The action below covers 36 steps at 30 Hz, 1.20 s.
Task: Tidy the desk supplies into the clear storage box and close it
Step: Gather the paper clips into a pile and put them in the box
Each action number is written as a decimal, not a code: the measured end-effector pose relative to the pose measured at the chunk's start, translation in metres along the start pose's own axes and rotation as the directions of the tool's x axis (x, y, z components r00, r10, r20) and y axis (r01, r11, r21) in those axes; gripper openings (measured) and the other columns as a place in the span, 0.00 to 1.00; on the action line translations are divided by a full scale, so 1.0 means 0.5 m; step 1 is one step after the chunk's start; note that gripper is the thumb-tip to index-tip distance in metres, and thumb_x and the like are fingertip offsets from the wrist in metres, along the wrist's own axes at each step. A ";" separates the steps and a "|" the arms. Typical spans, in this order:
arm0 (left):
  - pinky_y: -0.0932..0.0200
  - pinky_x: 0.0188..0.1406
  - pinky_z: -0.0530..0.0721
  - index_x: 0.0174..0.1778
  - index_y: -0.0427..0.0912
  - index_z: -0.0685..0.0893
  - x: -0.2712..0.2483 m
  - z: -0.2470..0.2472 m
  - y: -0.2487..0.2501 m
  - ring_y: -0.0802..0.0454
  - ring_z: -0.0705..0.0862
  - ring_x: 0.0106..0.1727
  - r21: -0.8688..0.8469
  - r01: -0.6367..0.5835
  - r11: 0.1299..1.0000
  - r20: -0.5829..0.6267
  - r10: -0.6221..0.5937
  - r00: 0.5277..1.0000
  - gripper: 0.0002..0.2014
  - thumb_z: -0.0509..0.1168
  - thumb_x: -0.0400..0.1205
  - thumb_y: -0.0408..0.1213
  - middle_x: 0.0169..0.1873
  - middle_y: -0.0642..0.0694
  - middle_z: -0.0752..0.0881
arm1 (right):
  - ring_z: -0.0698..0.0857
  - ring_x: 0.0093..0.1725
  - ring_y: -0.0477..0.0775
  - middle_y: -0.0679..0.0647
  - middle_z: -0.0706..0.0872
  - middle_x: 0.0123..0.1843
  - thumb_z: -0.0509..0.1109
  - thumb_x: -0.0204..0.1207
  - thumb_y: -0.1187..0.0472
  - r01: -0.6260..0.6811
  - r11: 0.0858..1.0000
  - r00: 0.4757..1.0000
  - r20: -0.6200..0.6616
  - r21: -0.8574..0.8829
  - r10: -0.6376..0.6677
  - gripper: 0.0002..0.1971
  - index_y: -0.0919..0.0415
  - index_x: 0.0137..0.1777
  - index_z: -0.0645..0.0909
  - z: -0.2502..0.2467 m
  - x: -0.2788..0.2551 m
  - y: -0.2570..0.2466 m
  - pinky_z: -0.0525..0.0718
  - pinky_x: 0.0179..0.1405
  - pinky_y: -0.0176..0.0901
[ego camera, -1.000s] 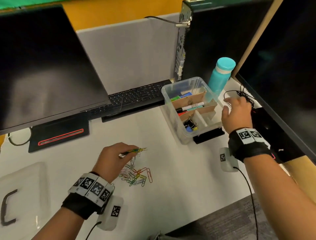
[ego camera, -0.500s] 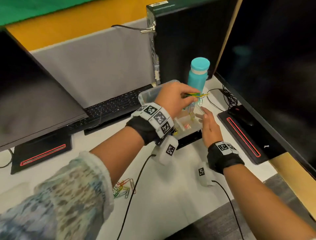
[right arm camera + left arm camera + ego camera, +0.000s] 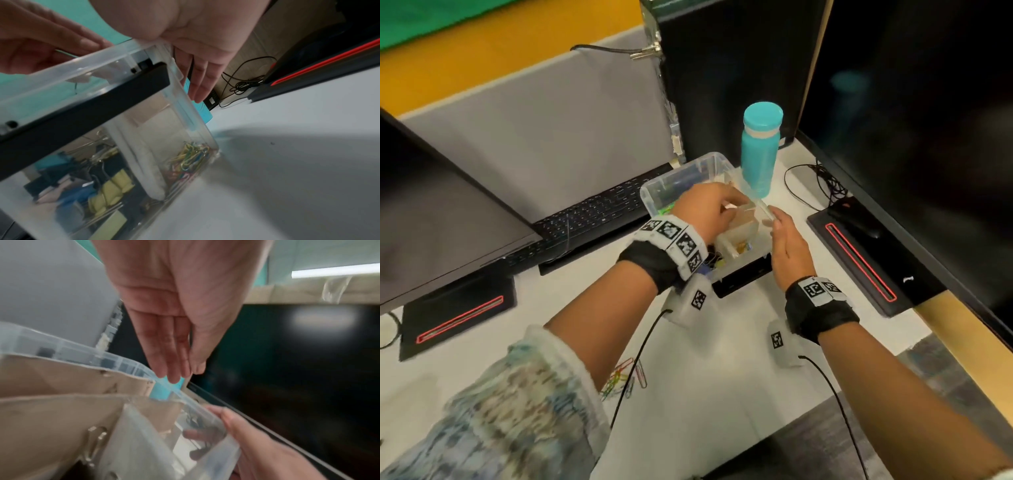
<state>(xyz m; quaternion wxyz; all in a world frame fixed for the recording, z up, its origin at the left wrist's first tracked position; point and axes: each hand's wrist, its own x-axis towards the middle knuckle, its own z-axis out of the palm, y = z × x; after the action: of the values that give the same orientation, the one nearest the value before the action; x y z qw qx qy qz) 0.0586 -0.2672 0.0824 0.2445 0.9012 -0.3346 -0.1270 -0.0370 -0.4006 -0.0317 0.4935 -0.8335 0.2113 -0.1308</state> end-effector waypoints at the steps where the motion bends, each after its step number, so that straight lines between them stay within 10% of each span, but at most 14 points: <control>1: 0.57 0.59 0.82 0.58 0.52 0.86 -0.024 -0.014 -0.018 0.55 0.85 0.53 -0.007 -0.006 1.000 -0.043 0.005 0.999 0.14 0.62 0.80 0.33 0.57 0.53 0.87 | 0.72 0.73 0.56 0.55 0.75 0.74 0.45 0.86 0.51 -0.007 0.999 1.000 -0.011 -0.044 0.007 0.22 0.53 0.78 0.65 -0.001 0.000 -0.004 0.64 0.76 0.45; 6: 0.59 0.55 0.80 0.57 0.52 0.86 -0.205 -0.045 -0.179 0.54 0.84 0.51 0.046 0.128 0.991 -0.127 -0.122 0.984 0.14 0.59 0.83 0.33 0.56 0.54 0.86 | 0.63 0.75 0.63 0.60 0.67 0.77 0.57 0.79 0.60 0.272 0.857 0.936 -0.087 -0.438 -0.341 0.24 0.62 0.76 0.67 -0.014 -0.038 -0.074 0.60 0.78 0.53; 12: 0.54 0.69 0.74 0.65 0.49 0.82 -0.448 -0.014 -0.430 0.47 0.79 0.66 0.199 0.476 0.857 -0.016 -0.483 0.876 0.18 0.56 0.83 0.29 0.66 0.48 0.81 | 0.74 0.64 0.57 0.58 0.80 0.64 0.62 0.77 0.65 0.687 0.705 0.724 0.237 -0.177 -0.647 0.16 0.64 0.63 0.80 0.135 -0.162 -0.193 0.71 0.67 0.41; 15: 0.54 0.70 0.71 0.69 0.46 0.78 -0.520 0.000 -0.493 0.44 0.75 0.68 0.219 0.555 0.803 -0.012 -0.566 0.824 0.20 0.55 0.82 0.27 0.68 0.44 0.78 | 0.77 0.60 0.54 0.54 0.79 0.60 0.58 0.80 0.60 0.635 0.763 0.672 0.574 -0.122 -0.468 0.16 0.62 0.63 0.80 0.252 -0.228 -0.177 0.84 0.53 0.47; 19: 0.50 0.72 0.71 0.73 0.42 0.74 -0.568 0.043 -0.519 0.40 0.73 0.69 0.162 0.501 0.850 -0.019 -0.505 0.863 0.24 0.54 0.80 0.23 0.72 0.42 0.73 | 0.68 0.69 0.60 0.58 0.68 0.71 0.56 0.81 0.53 0.505 0.744 0.649 0.761 -0.437 0.006 0.25 0.63 0.75 0.66 0.358 -0.270 -0.138 0.76 0.65 0.51; 22: 0.55 0.76 0.66 0.81 0.43 0.59 -0.578 0.068 -0.513 0.43 0.64 0.75 0.209 0.450 0.868 0.051 -0.469 0.882 0.34 0.56 0.78 0.21 0.79 0.47 0.62 | 0.64 0.75 0.67 0.64 0.63 0.80 0.45 0.78 0.45 0.563 0.672 0.654 0.756 -0.481 -0.006 0.35 0.68 0.80 0.58 0.419 -0.286 -0.137 0.68 0.75 0.55; 24: 0.58 0.74 0.67 0.82 0.44 0.56 -0.584 0.073 -0.512 0.45 0.62 0.75 0.248 0.419 0.873 0.068 -0.447 0.892 0.36 0.57 0.77 0.21 0.79 0.49 0.60 | 0.54 0.83 0.65 0.62 0.53 0.84 0.34 0.77 0.45 0.646 0.640 0.578 0.815 -0.416 -0.054 0.38 0.67 0.82 0.50 0.457 -0.302 -0.138 0.56 0.82 0.56; 27: 0.52 0.67 0.76 0.80 0.44 0.61 -0.600 0.071 -0.511 0.46 0.65 0.72 0.241 0.410 0.880 0.072 -0.437 0.896 0.31 0.55 0.79 0.24 0.77 0.49 0.63 | 0.44 0.85 0.55 0.52 0.45 0.86 0.42 0.86 0.56 0.726 0.615 0.444 0.893 -0.309 -0.076 0.27 0.58 0.84 0.44 0.475 -0.322 -0.151 0.43 0.84 0.48; 31: 0.54 0.60 0.78 0.70 0.42 0.74 -0.637 0.054 -0.497 0.48 0.77 0.64 0.165 0.436 0.885 0.110 -0.456 0.883 0.18 0.55 0.85 0.41 0.66 0.47 0.73 | 0.69 0.76 0.56 0.54 0.70 0.78 0.61 0.82 0.48 0.558 0.793 0.571 0.806 -0.244 -0.154 0.27 0.56 0.78 0.66 0.424 -0.314 -0.173 0.66 0.77 0.46; 36: 0.51 0.67 0.77 0.79 0.45 0.59 -0.677 0.054 -0.488 0.50 0.70 0.69 0.068 0.470 0.880 0.238 -0.472 0.849 0.51 0.71 0.65 0.66 0.71 0.50 0.61 | 0.67 0.68 0.60 0.56 0.59 0.71 0.78 0.54 0.32 0.378 0.715 0.695 0.690 -0.589 0.201 0.58 0.53 0.80 0.53 0.361 -0.332 -0.164 0.75 0.68 0.55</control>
<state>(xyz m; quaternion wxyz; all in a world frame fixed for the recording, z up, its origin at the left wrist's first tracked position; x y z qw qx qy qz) -0.0716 0.1086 -0.0466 0.1591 0.9334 -0.1321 -0.2931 -0.0874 -0.1474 -0.0476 0.1783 -0.9474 -0.0080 0.2656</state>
